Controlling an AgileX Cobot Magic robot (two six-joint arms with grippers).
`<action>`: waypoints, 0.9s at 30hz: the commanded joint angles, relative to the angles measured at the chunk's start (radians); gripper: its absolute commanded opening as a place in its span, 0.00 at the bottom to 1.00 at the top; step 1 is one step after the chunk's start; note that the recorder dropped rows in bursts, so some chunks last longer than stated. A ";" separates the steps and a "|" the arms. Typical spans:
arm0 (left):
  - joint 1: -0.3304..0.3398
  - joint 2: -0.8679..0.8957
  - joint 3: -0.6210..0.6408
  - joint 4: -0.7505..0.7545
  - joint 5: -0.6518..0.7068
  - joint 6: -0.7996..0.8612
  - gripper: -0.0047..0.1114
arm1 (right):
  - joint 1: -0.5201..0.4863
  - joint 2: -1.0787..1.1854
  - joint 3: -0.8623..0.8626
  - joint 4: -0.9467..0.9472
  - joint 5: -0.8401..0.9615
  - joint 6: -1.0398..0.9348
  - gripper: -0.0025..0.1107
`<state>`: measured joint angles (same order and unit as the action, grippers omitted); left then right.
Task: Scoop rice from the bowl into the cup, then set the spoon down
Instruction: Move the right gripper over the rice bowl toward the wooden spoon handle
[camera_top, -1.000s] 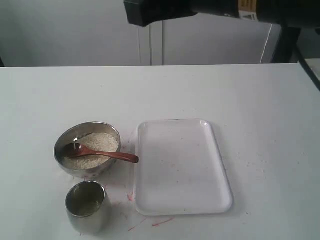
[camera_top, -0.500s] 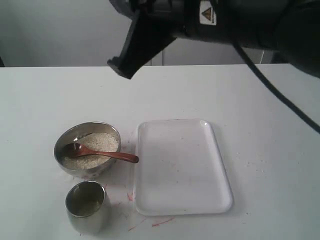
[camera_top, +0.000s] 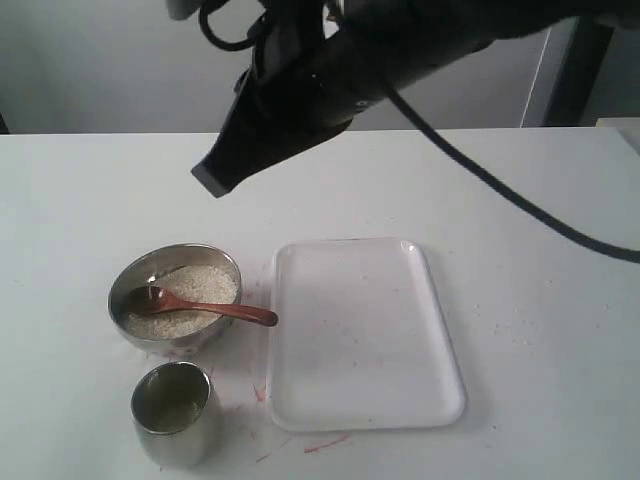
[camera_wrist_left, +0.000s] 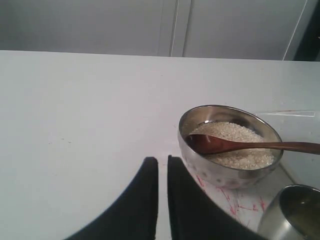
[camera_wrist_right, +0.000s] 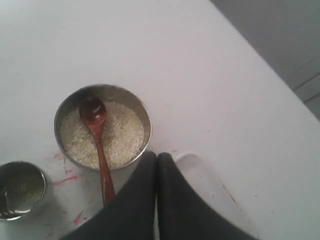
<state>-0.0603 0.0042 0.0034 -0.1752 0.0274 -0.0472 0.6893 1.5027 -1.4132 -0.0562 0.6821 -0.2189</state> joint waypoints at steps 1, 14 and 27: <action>-0.002 -0.004 -0.003 -0.009 -0.004 -0.002 0.16 | 0.002 0.048 -0.057 0.032 0.089 -0.119 0.02; -0.002 -0.004 -0.003 -0.009 -0.004 -0.002 0.16 | 0.002 0.084 -0.113 0.072 0.276 -0.230 0.02; -0.002 -0.004 -0.003 -0.009 -0.004 -0.002 0.16 | 0.002 0.245 -0.113 0.140 0.323 -0.166 0.07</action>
<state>-0.0603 0.0042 0.0034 -0.1752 0.0274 -0.0472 0.6893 1.7248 -1.5230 0.0626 1.0127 -0.3894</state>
